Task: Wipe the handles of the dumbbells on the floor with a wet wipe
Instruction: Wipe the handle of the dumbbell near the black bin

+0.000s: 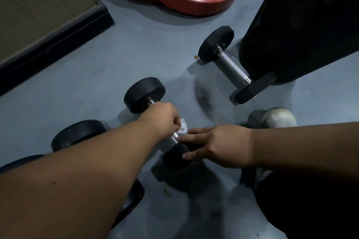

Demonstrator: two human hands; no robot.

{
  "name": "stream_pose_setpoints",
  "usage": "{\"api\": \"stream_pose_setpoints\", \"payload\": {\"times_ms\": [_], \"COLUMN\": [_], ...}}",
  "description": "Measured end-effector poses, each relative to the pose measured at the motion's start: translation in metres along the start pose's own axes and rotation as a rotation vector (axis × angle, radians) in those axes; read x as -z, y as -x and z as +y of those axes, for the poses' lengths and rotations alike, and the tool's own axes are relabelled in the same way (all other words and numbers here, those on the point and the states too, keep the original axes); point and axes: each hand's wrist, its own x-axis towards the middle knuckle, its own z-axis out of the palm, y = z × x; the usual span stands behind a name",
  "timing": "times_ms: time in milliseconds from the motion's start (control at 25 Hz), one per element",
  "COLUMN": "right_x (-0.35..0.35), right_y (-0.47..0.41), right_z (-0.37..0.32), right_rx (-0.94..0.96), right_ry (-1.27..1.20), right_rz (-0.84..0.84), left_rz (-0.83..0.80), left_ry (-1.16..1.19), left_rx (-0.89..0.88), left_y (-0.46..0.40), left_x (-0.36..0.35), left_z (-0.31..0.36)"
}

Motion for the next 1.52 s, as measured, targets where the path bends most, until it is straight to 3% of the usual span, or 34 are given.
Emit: {"api": "stream_pose_setpoints", "payload": {"times_ms": [200,520,720,1200,1520], "right_x": [-0.003,-0.002,-0.004,0.003,0.010], "right_y": [-0.002,0.000,0.002,-0.010,-0.008], "right_z": [0.000,-0.001,-0.001,-0.008,-0.009], "right_rx": [-0.005,-0.014,-0.012,0.022,0.013], "right_ry": [-0.046,-0.088,-0.095,-0.089,-0.123], "right_rz": [-0.015,-0.056,-0.117,-0.179,-0.222], "left_rz": [-0.031,0.103,0.126,-0.115,0.038], "left_ry": [0.036,-0.047,-0.113,0.039,-0.068], "left_rx": [-0.012,0.173,0.195,0.062,0.203], "left_y": [0.001,-0.012,-0.015,0.004,-0.002], "left_x": [-0.003,0.013,0.013,-0.004,0.014], "left_z": [-0.004,-0.025,-0.031,-0.007,-0.023]}}
